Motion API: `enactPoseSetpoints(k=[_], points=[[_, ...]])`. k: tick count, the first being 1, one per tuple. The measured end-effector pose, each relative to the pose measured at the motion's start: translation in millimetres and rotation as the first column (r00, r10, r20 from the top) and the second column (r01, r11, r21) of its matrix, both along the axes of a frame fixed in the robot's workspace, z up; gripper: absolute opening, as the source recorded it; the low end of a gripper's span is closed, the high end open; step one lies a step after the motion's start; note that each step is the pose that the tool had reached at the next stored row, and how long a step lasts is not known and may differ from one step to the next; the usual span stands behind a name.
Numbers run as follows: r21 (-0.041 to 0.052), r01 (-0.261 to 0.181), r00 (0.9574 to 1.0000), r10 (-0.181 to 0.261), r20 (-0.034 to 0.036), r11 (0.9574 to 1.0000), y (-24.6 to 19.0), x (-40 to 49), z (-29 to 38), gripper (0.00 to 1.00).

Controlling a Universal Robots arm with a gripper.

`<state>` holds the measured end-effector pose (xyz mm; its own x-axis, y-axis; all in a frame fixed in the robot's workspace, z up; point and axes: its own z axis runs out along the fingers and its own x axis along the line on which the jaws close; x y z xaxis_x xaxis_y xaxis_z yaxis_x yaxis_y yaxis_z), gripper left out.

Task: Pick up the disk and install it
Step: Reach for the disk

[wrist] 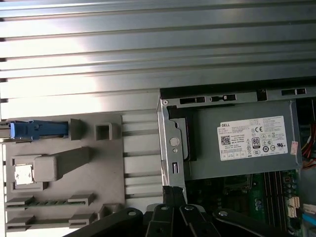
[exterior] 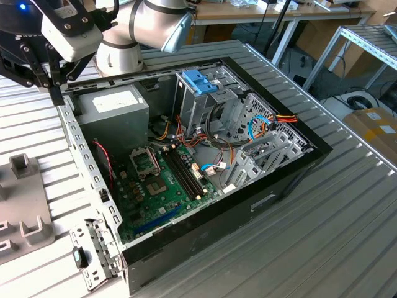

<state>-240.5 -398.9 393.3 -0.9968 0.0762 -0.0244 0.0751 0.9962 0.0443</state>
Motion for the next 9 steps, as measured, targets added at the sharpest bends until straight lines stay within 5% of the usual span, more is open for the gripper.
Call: enactPoseSetpoints(k=[9], points=[[0.0000,0.000,1.0000,0.000,0.0000,1.0000,0.0,-2.8,0.0,0.10]])
